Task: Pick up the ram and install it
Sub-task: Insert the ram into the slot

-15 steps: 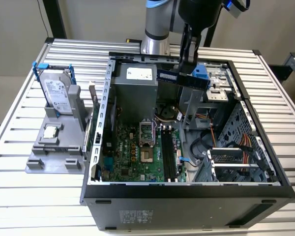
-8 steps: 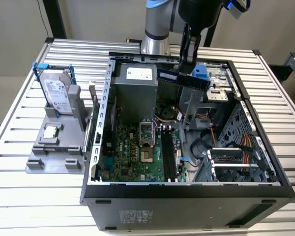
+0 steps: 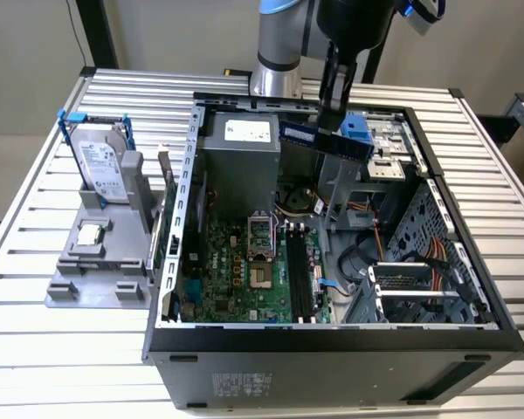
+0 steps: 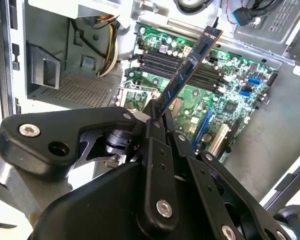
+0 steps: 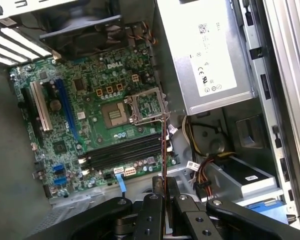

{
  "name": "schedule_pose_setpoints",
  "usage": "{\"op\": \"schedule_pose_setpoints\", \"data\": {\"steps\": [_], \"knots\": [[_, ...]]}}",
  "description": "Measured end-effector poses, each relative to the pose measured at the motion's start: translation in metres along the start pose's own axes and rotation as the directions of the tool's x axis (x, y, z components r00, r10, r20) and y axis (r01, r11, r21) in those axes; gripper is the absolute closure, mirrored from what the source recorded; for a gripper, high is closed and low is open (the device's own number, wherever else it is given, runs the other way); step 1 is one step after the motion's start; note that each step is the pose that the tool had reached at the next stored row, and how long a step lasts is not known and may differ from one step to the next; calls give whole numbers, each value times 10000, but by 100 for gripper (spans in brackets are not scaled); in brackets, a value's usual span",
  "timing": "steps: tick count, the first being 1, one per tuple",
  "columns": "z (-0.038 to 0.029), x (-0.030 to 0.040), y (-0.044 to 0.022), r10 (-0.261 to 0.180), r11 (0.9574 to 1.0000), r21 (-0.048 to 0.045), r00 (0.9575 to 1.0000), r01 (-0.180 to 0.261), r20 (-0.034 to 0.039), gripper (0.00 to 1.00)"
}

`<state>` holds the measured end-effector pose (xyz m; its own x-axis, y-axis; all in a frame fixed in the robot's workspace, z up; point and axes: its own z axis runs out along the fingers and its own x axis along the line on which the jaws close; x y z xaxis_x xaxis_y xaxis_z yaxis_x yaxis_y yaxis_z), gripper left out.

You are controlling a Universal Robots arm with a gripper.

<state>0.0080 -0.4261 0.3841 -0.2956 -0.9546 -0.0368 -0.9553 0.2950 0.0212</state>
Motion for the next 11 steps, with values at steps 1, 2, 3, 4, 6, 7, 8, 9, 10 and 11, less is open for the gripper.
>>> {"op": "schedule_pose_setpoints", "data": {"steps": [1,2,3,4,6,7,8,9,10,11], "knots": [[0,0,0,56,10000,2,10000,-56,0,100],[0,0,0,112,9999,4,9999,-112,2,100],[0,0,0,165,9999,6,9999,-165,4,100],[0,0,0,215,9998,8,9998,-215,5,100],[0,0,0,320,9995,11,9995,-320,7,100],[0,0,0,369,9993,13,9993,-369,8,100],[0,0,0,424,9991,15,9991,-424,9,100],[0,0,0,471,9989,17,9989,-471,11,100],[0,0,0,524,9986,19,9986,-524,12,100],[0,0,0,579,9983,21,9983,-579,13,100]]}}
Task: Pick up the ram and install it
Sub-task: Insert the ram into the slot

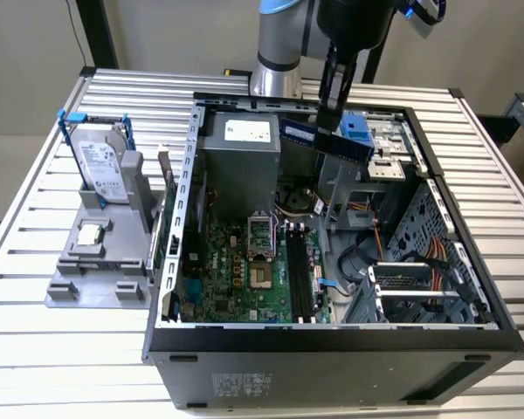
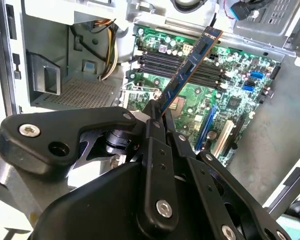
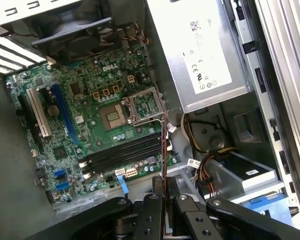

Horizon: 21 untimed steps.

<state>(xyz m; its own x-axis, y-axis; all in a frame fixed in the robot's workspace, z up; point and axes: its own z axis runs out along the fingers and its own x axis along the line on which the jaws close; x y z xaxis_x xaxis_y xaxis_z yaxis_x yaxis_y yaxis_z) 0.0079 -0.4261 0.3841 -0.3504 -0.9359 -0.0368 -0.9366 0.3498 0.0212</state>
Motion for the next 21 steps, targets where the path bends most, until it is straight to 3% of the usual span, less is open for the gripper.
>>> {"op": "schedule_pose_setpoints", "data": {"steps": [14,21], "knots": [[0,0,0,642,9979,23,9979,-643,14,100],[0,0,0,704,9975,26,9975,-704,16,100]]}}
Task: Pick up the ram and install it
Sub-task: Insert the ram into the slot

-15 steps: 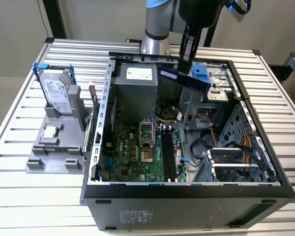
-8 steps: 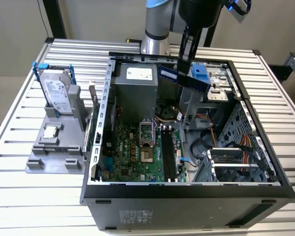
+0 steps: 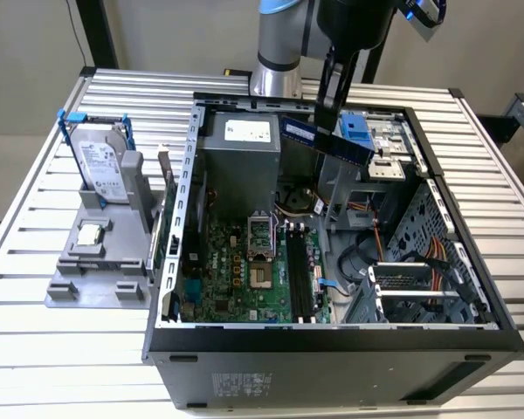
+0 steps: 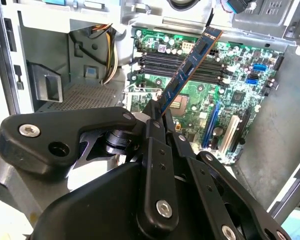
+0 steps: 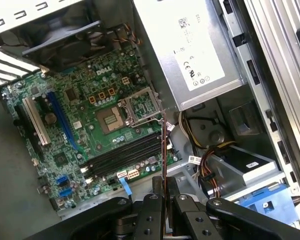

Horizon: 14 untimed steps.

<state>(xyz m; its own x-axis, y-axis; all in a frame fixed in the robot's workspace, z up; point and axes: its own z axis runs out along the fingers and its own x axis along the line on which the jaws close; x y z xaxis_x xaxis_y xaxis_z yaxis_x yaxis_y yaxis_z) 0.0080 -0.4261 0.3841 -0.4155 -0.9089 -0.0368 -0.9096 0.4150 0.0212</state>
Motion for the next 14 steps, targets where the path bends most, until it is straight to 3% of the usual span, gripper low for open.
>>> {"op": "schedule_pose_setpoints", "data": {"steps": [14], "knots": [[0,0,0,165,9999,6,9999,-165,4,100]]}}
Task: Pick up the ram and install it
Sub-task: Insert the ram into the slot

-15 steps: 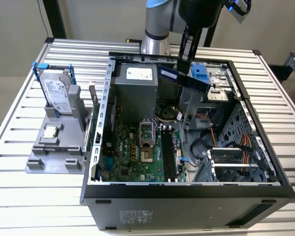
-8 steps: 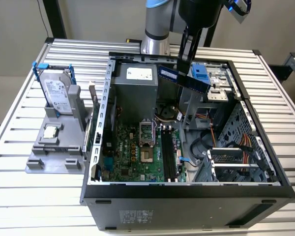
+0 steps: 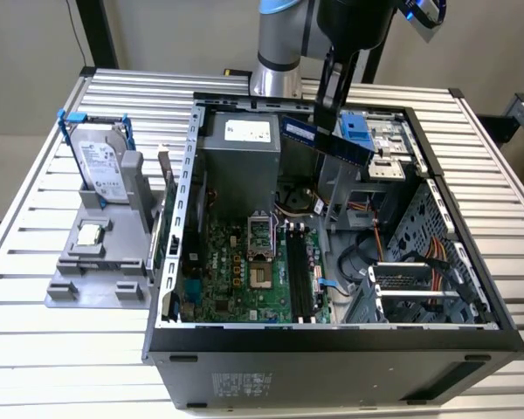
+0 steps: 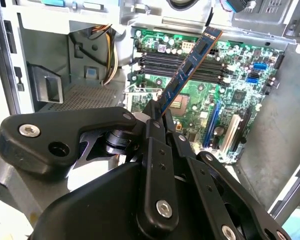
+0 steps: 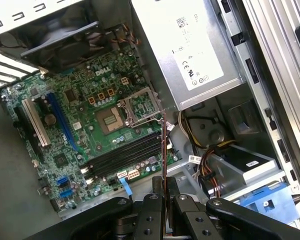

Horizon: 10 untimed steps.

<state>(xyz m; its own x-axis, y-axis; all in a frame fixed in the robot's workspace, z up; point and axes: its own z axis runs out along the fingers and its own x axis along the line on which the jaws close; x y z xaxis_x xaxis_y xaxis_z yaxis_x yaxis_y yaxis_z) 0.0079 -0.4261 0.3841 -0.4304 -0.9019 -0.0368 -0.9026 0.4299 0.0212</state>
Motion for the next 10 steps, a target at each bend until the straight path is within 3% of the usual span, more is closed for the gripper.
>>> {"op": "schedule_pose_setpoints", "data": {"steps": [10], "knots": [[0,0,0,453,9990,17,9990,-453,10,100]]}}
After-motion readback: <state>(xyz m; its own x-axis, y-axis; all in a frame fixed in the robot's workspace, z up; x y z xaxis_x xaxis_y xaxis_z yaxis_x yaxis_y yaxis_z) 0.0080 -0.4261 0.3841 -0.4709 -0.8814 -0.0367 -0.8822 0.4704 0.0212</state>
